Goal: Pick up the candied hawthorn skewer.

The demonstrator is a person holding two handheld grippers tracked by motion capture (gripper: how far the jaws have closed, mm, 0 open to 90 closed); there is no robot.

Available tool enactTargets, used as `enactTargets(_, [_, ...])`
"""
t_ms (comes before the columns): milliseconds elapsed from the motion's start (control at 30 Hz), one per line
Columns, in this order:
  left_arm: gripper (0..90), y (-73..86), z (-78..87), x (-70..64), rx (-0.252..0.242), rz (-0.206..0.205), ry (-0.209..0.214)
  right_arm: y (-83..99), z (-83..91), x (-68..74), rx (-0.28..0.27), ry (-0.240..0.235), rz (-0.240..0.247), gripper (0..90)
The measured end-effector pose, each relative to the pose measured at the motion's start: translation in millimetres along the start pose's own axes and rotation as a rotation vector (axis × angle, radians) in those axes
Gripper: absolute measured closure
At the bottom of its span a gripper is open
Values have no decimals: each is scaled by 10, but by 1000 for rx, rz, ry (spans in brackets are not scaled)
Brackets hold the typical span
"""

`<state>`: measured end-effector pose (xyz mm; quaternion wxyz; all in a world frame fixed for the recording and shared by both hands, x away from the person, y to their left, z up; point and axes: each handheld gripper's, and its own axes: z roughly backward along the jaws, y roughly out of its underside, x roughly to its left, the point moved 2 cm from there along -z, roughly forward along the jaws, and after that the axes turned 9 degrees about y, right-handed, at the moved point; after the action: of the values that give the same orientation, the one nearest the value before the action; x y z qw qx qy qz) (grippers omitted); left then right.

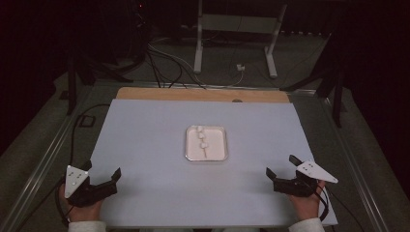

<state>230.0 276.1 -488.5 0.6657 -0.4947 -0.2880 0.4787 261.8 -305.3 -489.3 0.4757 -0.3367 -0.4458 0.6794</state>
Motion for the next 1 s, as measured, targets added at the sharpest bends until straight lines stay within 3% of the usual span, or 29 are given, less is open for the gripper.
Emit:
enactTargets(467, [7, -118, -46, -110, 20, 15, 2, 10, 22, -34, -5, 16, -25, 0])
enactTargets(1000, [7, -533, -417, -433, 40, 9, 151, 8, 22, -49, -7, 22, -30, 0])
